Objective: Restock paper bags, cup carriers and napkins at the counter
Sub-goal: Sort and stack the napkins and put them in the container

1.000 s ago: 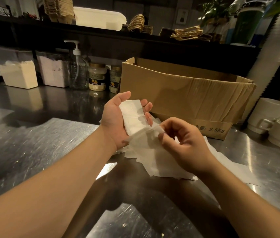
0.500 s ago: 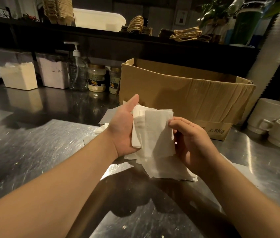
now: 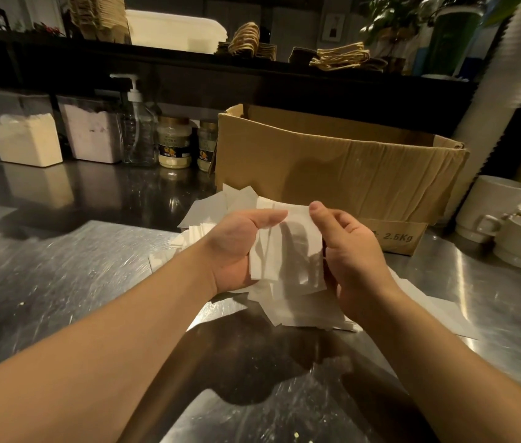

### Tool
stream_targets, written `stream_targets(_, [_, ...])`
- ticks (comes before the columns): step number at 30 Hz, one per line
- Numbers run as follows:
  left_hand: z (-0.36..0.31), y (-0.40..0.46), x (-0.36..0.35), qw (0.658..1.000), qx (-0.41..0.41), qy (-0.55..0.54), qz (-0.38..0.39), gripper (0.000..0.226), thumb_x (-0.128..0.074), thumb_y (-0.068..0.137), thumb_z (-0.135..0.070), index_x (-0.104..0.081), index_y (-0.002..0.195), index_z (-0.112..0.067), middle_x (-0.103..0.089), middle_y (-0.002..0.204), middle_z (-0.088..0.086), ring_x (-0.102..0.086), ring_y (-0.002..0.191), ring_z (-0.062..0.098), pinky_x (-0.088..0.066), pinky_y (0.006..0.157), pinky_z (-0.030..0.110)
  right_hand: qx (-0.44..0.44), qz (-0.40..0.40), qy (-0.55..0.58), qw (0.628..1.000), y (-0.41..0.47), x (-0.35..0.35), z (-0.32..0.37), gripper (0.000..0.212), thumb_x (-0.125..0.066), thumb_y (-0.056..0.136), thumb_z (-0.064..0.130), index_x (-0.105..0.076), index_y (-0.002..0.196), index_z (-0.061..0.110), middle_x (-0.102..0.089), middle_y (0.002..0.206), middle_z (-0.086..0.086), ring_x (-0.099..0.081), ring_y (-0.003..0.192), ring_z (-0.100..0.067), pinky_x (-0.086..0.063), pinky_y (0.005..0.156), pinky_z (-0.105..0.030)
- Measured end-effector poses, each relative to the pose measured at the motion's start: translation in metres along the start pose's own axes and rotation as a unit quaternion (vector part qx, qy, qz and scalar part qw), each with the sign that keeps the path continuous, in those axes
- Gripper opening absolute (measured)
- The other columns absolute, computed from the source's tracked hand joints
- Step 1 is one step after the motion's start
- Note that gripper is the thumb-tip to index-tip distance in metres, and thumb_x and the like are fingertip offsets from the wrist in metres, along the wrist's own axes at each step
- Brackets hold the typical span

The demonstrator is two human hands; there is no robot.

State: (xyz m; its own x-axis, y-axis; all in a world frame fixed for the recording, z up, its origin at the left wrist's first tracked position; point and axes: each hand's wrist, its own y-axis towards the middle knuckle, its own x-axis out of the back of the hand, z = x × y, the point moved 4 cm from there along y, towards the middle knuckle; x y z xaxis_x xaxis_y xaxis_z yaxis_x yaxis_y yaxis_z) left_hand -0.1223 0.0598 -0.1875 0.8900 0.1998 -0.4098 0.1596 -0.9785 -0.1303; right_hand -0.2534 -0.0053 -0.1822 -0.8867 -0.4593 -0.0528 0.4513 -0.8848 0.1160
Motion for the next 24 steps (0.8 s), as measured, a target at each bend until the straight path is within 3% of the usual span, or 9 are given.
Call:
stream_targets(3, [0.0, 0.001, 0.0, 0.999, 0.011, -0.029, 0.016, 0.04, -0.047, 0.102, -0.037, -0.064, 0.13, -0.013, -0.072, 0.116, 0.016, -0.069, 0.104, 0.031, -0.053, 0.096, 0.049, 0.041, -0.015, -0.029, 0.999, 0.001, 0.005, 0.001, 0.008, -0.067, 0.097, 0.029, -0.069, 0.101, 0.023, -0.074, 0.092, 0.007, -0.071, 0.095, -0.019, -0.062, 0.072, -0.032])
stream_targets(6, [0.001, 0.003, 0.005, 0.997, 0.018, -0.072, 0.007, 0.049, -0.041, 0.104, -0.044, -0.061, 0.136, -0.013, -0.067, 0.131, 0.016, -0.063, 0.115, 0.034, -0.046, 0.105, 0.051, 0.029, -0.01, 0.003, 1.0, 0.003, 0.013, 0.009, 0.013, -0.063, 0.098, 0.023, -0.07, 0.101, 0.014, -0.072, 0.1, -0.003, -0.066, 0.101, -0.027, -0.061, 0.081, -0.04])
stream_targets(8, [-0.002, 0.003, 0.008, 0.995, 0.007, -0.096, -0.014, 0.051, -0.038, 0.105, -0.05, -0.064, 0.132, -0.014, -0.068, 0.133, 0.015, -0.067, 0.11, 0.035, -0.051, 0.1, 0.051, 0.008, 0.036, 0.062, 0.997, 0.005, 0.017, 0.014, 0.019, -0.059, 0.097, 0.024, -0.069, 0.107, 0.011, -0.071, 0.112, -0.01, -0.064, 0.108, -0.032, -0.058, 0.091, -0.043])
stream_targets(11, [-0.003, 0.001, 0.006, 0.997, -0.002, -0.075, -0.033, 0.054, -0.037, 0.103, -0.058, -0.068, 0.122, -0.018, -0.076, 0.112, 0.013, -0.075, 0.089, 0.031, -0.06, 0.083, 0.046, -0.007, 0.09, 0.068, 0.994, 0.007, 0.017, 0.015, 0.022, -0.063, 0.092, 0.025, -0.07, 0.109, 0.013, -0.071, 0.118, -0.013, -0.064, 0.116, -0.034, -0.049, 0.105, -0.05])
stream_targets(13, [-0.003, 0.0, 0.005, 0.998, -0.001, -0.045, -0.031, 0.06, -0.035, 0.102, -0.063, -0.067, 0.124, -0.018, -0.076, 0.109, 0.012, -0.074, 0.092, 0.03, -0.059, 0.085, 0.046, 0.011, 0.083, 0.004, 0.996, 0.006, 0.013, 0.015, 0.009, -0.067, 0.091, 0.02, -0.074, 0.092, 0.013, -0.071, 0.1, -0.011, -0.063, 0.098, -0.029, -0.05, 0.092, -0.041])
stream_targets(15, [-0.001, 0.0, 0.004, 0.999, 0.007, -0.036, -0.017, 0.065, -0.035, 0.1, -0.065, -0.067, 0.126, -0.015, -0.072, 0.118, 0.016, -0.067, 0.109, 0.033, -0.054, 0.099, 0.05, 0.029, 0.077, -0.054, 0.995, 0.003, 0.008, 0.013, 0.01, -0.068, 0.092, 0.018, -0.073, 0.084, 0.015, -0.073, 0.088, -0.004, -0.063, 0.087, -0.025, -0.054, 0.077, -0.038])
stream_targets(18, [0.001, 0.001, 0.005, 0.999, 0.018, -0.041, -0.002, 0.069, -0.036, 0.099, -0.068, -0.072, 0.123, -0.014, -0.064, 0.138, 0.018, -0.058, 0.13, 0.036, -0.043, 0.112, 0.052, 0.036, 0.07, -0.088, 0.993, 0.001, 0.003, 0.009, 0.008, -0.07, 0.093, 0.021, -0.071, 0.088, 0.015, -0.075, 0.094, 0.004, -0.069, 0.086, -0.018, -0.06, 0.063, -0.027])
stream_targets(21, [0.002, 0.001, 0.003, 0.999, 0.022, -0.047, 0.007, 0.07, -0.038, 0.097, -0.069, -0.074, 0.123, -0.014, -0.065, 0.131, 0.019, -0.062, 0.118, 0.034, -0.051, 0.101, 0.046, 0.046, 0.05, -0.126, 0.99, 0.001, 0.002, 0.003, 0.008, -0.07, 0.094, 0.025, -0.068, 0.092, 0.017, -0.072, 0.097, 0.003, -0.068, 0.089, -0.017, -0.058, 0.061, -0.023])
stream_targets(24, [0.002, -0.002, -0.001, 0.998, 0.026, -0.036, 0.044, 0.069, -0.042, 0.094, -0.069, -0.065, 0.13, -0.015, -0.066, 0.127, 0.015, -0.061, 0.118, 0.034, -0.048, 0.105, 0.048, 0.096, 0.03, -0.22, 0.97, 0.002, -0.001, -0.001, 0.009, -0.071, 0.093, 0.03, -0.063, 0.098, 0.031, -0.063, 0.109, 0.009, -0.063, 0.095, -0.013, -0.058, 0.072, -0.022])
